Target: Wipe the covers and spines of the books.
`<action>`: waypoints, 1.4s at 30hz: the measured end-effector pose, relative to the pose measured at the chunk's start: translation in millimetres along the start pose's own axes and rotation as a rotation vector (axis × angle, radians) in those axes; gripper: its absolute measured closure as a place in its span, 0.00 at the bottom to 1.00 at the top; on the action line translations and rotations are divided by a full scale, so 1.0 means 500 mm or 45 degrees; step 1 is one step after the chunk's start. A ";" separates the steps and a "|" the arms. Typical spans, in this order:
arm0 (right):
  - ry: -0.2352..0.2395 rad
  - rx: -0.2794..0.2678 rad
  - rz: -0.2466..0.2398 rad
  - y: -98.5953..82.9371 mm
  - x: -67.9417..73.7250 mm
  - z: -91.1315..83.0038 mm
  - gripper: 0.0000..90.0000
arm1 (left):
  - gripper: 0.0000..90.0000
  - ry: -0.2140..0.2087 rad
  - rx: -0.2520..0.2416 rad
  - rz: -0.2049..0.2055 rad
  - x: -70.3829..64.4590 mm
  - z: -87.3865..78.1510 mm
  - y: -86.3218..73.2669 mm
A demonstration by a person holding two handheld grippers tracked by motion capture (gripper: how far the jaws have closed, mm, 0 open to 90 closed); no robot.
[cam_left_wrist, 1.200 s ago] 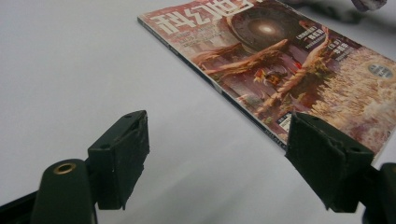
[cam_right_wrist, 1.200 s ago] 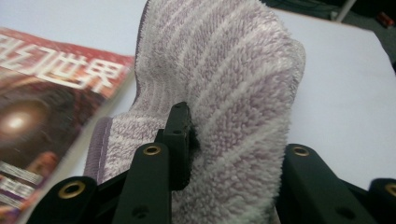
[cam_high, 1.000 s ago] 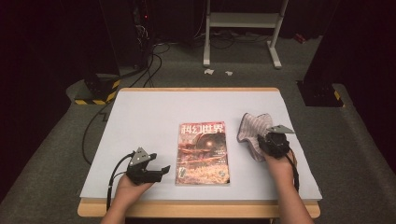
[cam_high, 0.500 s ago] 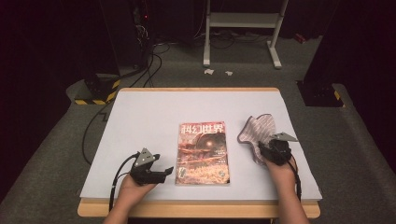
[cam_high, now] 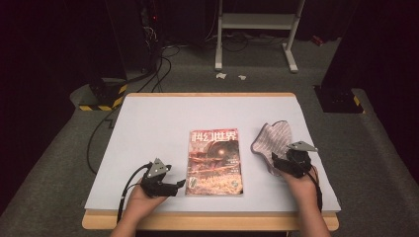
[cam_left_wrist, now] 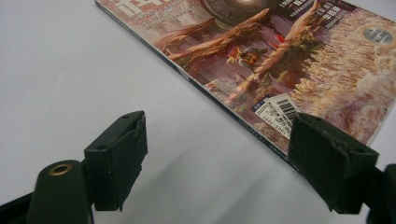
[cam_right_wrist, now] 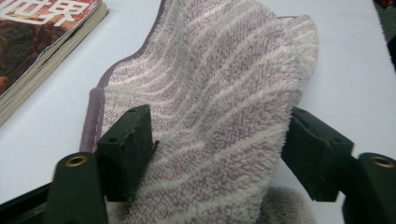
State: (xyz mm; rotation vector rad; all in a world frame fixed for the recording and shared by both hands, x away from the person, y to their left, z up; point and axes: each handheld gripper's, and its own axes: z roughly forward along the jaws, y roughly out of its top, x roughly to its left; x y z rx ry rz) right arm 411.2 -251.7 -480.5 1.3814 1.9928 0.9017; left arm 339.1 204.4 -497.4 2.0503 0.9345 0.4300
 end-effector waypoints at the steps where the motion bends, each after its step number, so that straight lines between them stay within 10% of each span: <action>1: 0.000 -0.004 0.000 0.001 0.002 -0.002 0.28 | 0.22 0.000 -0.001 0.000 0.000 0.000 0.000; 19: -0.005 -0.132 -0.005 0.031 0.027 -0.062 0.22 | 0.23 -0.013 0.024 0.019 -0.010 0.010 0.000; 28: 0.163 -0.173 -0.030 0.042 0.075 -0.079 0.17 | 0.23 -0.015 0.020 0.024 -0.010 0.009 0.001; 42: 0.347 -0.035 -0.091 0.035 0.149 -0.049 0.00 | 0.24 -0.032 0.032 -0.012 -0.011 0.013 0.002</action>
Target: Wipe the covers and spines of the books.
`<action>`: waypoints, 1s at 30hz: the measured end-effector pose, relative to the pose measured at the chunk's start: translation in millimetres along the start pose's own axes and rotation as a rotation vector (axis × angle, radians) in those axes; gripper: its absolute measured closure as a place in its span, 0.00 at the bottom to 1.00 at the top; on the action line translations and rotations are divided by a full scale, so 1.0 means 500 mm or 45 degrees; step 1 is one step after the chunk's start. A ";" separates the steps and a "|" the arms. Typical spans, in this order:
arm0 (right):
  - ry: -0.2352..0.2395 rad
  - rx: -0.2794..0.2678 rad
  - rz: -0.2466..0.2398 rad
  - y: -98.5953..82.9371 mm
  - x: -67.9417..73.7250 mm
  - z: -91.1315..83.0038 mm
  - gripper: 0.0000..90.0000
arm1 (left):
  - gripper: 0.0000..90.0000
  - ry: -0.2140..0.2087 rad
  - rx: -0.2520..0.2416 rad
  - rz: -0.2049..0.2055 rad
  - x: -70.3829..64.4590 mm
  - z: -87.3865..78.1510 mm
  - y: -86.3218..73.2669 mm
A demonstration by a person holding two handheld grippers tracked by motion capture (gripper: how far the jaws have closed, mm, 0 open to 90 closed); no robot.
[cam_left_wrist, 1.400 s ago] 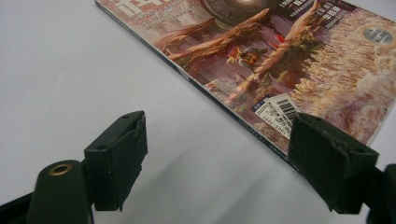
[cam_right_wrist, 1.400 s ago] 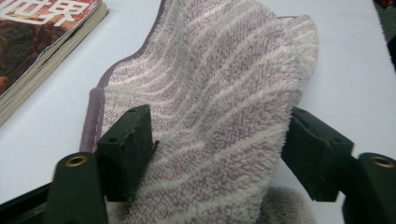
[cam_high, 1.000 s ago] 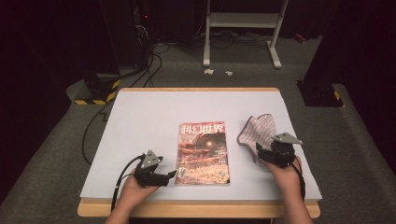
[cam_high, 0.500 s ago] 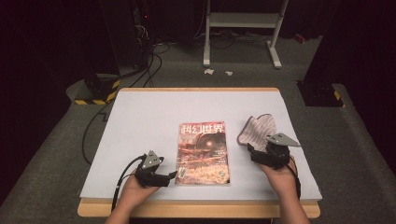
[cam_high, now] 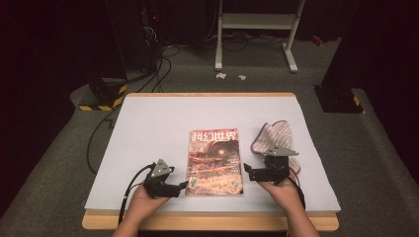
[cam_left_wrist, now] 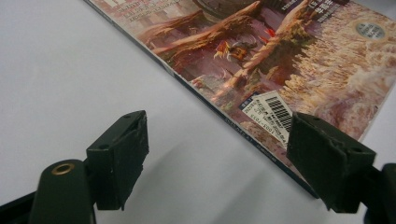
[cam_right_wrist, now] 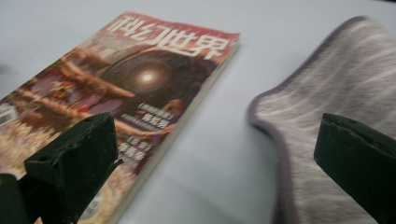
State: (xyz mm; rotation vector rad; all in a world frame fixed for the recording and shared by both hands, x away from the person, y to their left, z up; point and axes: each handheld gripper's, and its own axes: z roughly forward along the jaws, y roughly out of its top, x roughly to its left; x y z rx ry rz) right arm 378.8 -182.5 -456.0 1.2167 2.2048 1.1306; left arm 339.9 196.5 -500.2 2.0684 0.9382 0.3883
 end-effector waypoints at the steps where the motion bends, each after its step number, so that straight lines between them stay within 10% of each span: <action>1: 0.009 0.009 -0.006 -0.001 0.007 0.004 0.00 | 0.24 -0.002 0.000 -0.008 -0.001 0.001 0.001; 18: 0.028 0.089 -0.029 -0.039 0.075 0.053 0.00 | 0.18 -0.013 0.061 -0.035 -0.016 0.027 0.014; 30: 0.115 0.161 -0.029 -0.056 0.089 0.080 0.20 | 0.17 -0.007 0.123 -0.077 -0.045 0.072 0.047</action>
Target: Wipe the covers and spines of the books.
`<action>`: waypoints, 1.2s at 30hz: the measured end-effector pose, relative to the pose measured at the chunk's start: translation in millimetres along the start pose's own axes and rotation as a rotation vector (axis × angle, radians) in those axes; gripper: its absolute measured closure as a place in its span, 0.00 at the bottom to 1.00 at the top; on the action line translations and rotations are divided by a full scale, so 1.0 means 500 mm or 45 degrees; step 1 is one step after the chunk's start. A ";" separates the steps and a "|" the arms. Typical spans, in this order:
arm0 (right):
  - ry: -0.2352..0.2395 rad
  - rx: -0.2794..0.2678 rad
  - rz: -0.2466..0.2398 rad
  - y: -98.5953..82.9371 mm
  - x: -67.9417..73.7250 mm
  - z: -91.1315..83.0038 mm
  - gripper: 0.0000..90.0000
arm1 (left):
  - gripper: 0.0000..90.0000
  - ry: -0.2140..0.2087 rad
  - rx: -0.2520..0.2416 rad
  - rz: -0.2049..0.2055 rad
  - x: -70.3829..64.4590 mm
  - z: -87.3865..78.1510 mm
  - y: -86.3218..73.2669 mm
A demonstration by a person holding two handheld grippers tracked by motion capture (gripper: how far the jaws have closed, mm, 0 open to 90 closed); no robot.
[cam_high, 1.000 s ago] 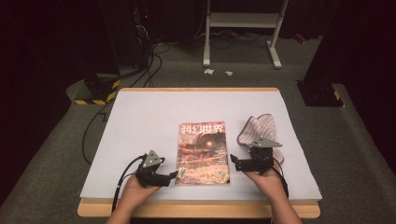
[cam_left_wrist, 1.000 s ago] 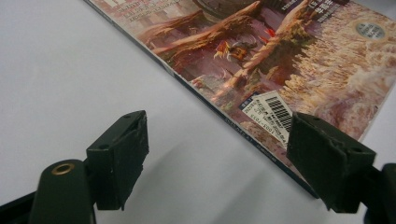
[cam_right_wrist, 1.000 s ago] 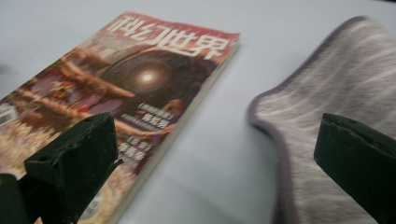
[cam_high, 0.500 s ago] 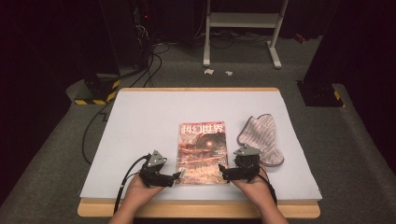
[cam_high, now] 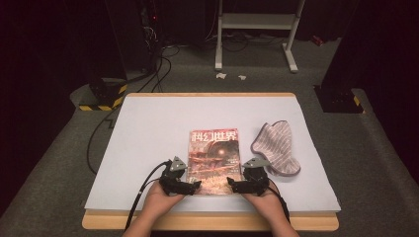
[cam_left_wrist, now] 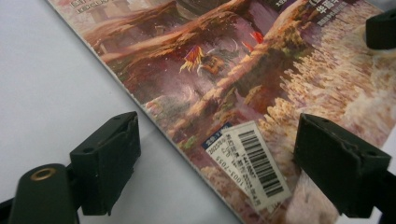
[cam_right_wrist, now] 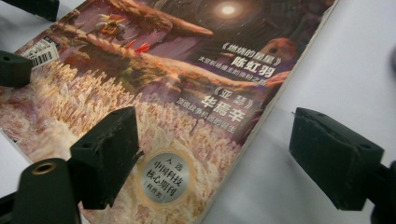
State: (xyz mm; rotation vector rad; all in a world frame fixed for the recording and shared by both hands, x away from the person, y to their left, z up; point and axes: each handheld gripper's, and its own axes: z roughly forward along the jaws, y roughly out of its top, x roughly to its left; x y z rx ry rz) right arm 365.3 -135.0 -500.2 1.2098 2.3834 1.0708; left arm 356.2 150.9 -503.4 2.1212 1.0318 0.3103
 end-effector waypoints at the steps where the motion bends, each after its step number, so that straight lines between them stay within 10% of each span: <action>1: 0.010 0.005 0.009 0.000 0.000 0.003 0.22 | 0.16 0.006 0.006 -0.005 -0.001 0.002 0.004; 16: -0.013 0.027 0.073 0.007 0.028 0.012 0.24 | 0.18 -0.041 -0.024 -0.102 0.008 0.006 0.010; 27: 0.013 0.028 -0.015 0.019 0.071 0.034 0.25 | 0.26 -0.002 -0.071 -0.180 0.059 -0.025 -0.015; 36: 0.034 0.010 0.024 0.015 0.065 0.031 0.27 | 0.26 0.098 -0.073 -0.170 0.044 -0.008 -0.007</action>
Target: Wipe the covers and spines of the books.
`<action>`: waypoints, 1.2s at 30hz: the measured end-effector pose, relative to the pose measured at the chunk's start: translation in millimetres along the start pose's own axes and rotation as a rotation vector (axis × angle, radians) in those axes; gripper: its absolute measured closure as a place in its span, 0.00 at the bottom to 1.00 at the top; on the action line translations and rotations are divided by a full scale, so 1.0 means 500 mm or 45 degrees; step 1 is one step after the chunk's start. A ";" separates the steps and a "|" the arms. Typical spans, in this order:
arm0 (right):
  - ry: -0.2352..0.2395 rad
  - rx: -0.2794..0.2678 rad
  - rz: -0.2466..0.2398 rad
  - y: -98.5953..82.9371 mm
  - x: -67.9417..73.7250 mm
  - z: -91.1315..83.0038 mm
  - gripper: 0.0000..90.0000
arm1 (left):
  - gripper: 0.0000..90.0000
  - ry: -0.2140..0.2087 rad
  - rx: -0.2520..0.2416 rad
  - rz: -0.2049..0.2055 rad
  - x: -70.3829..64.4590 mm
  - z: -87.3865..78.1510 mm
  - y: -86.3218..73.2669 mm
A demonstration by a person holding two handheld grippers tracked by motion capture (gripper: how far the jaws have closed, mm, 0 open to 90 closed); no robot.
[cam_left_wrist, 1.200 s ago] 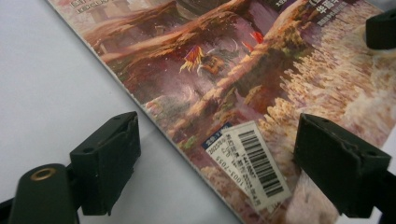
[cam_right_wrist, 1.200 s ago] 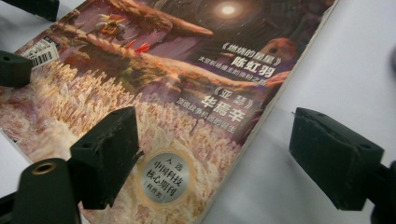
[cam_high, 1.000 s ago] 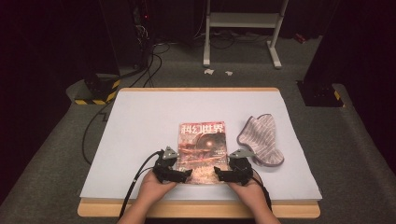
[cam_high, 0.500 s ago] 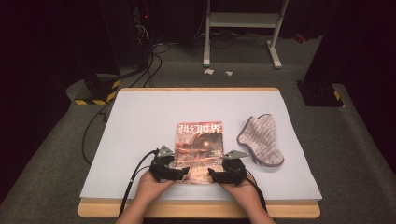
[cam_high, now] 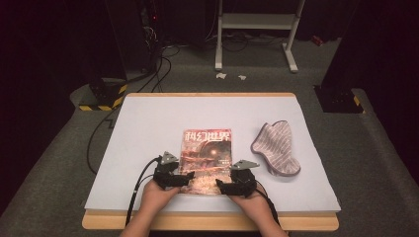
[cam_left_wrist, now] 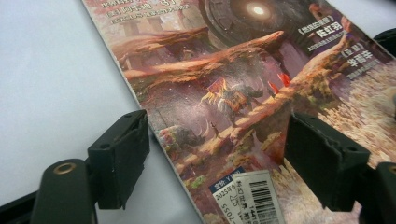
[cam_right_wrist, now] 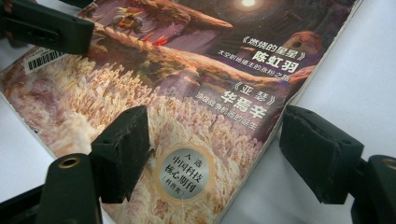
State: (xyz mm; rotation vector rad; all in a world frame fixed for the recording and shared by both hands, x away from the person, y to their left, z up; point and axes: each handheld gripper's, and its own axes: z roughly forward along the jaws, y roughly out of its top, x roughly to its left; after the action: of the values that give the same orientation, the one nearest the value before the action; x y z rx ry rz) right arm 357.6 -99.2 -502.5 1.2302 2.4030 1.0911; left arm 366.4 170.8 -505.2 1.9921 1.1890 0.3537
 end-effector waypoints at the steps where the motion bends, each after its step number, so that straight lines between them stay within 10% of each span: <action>1: 0.003 -0.001 0.005 0.000 0.000 0.000 0.27 | 0.27 0.019 0.005 0.010 -0.004 0.001 0.000; 18: -0.024 -0.016 0.006 -0.004 0.001 -0.001 0.29 | 0.42 -0.033 -0.114 -0.142 0.008 -0.022 -0.002; 36: -0.047 -0.027 0.009 -0.009 0.002 -0.003 0.29 | 0.47 -0.175 -0.291 -0.162 -0.012 -0.058 0.002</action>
State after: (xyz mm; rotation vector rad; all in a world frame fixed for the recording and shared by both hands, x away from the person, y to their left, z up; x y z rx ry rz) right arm 353.5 -100.8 -504.2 1.2415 2.3556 1.0840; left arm 346.9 179.1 -484.4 1.7075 1.1292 0.2705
